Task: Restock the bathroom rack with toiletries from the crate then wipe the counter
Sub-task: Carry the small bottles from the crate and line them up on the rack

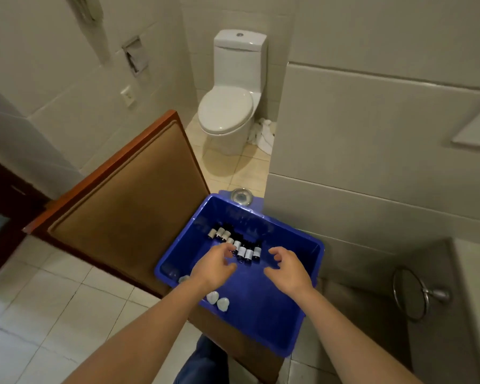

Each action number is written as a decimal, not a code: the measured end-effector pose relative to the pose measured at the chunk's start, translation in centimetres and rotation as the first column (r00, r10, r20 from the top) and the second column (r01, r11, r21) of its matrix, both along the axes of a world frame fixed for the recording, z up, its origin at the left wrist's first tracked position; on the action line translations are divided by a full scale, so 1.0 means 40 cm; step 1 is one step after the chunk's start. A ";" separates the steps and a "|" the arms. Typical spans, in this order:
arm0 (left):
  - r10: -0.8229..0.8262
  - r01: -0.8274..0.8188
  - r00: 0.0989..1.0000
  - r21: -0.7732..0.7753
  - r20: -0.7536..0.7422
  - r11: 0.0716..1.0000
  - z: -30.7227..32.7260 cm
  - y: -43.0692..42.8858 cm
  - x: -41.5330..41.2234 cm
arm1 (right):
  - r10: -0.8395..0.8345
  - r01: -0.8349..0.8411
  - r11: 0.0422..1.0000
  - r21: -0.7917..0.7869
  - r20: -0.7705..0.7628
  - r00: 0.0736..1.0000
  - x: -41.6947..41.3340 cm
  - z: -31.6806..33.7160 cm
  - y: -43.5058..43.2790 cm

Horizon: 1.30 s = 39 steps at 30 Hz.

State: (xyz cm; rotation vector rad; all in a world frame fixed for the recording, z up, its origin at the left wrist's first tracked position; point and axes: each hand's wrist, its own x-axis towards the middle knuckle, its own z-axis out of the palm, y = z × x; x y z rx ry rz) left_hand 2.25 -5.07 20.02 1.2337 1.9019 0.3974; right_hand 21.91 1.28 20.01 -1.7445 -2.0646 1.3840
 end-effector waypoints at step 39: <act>-0.571 0.618 0.758 0.068 -0.316 0.783 -0.752 0.369 -0.099 | -0.507 0.521 0.851 -0.063 0.162 0.847 -0.235 -0.726 0.273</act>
